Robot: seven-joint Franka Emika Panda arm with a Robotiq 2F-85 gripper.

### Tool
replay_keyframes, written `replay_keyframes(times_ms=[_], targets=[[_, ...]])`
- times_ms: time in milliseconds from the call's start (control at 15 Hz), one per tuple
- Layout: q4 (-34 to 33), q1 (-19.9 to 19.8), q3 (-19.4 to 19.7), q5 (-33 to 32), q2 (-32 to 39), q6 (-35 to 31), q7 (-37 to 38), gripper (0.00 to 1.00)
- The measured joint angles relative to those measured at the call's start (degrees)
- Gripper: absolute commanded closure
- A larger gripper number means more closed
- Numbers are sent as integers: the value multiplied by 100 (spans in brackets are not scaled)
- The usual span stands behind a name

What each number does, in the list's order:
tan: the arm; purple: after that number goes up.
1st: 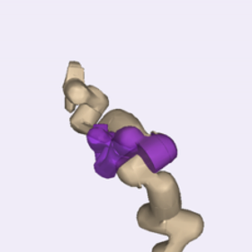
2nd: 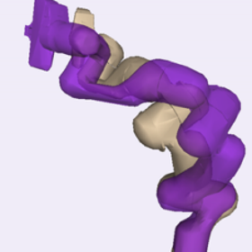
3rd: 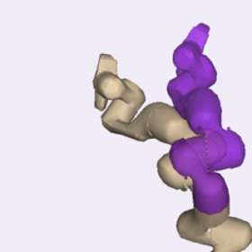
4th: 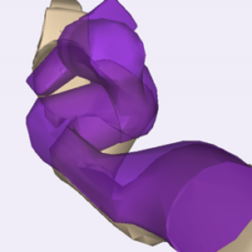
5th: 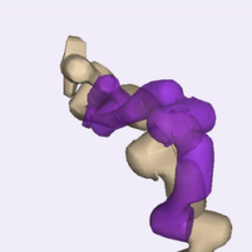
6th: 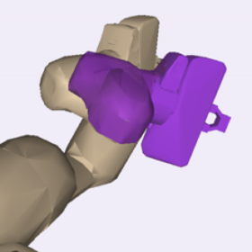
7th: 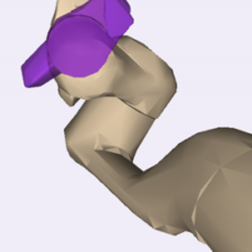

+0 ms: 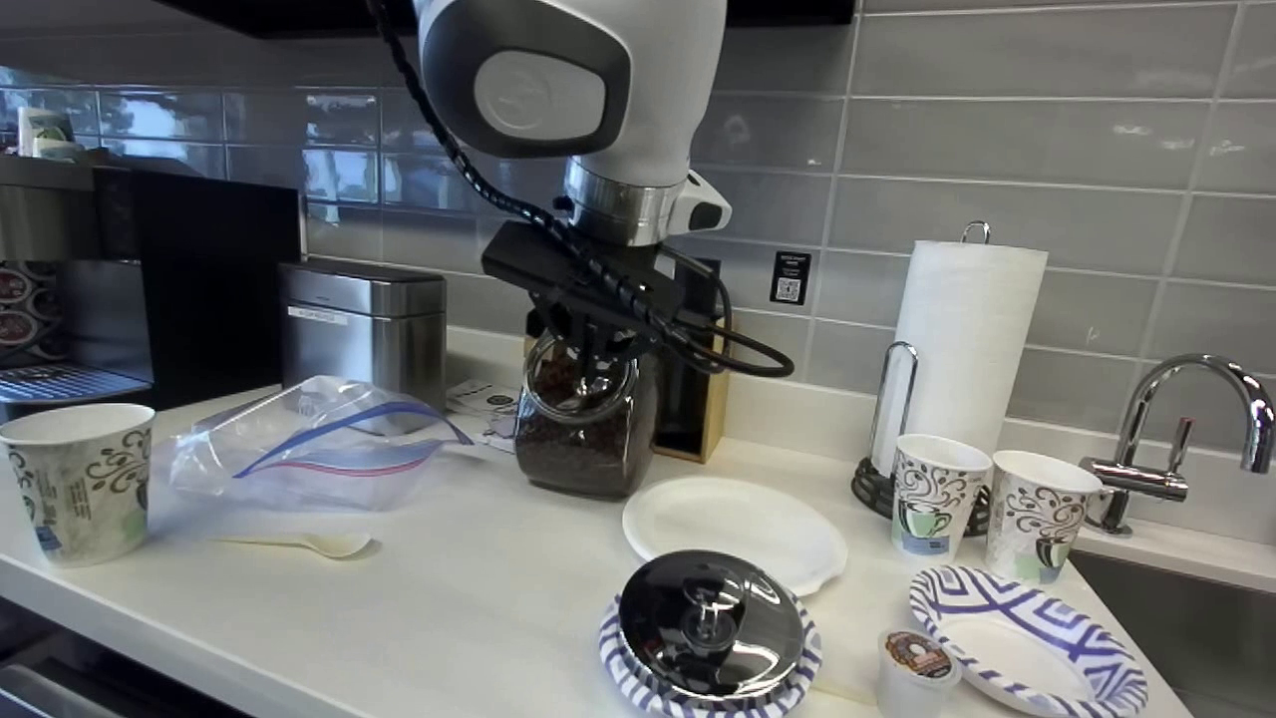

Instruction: Put the spoon in the glass container

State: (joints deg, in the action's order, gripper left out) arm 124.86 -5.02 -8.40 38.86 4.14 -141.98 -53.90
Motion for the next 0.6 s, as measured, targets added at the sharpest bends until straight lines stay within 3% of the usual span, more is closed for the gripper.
replay_keyframes(times_ms=[467,600], targets=[[68,138,322,-19,-320,653,53,7],[115,159,386,-109,-445,914,208,0]])
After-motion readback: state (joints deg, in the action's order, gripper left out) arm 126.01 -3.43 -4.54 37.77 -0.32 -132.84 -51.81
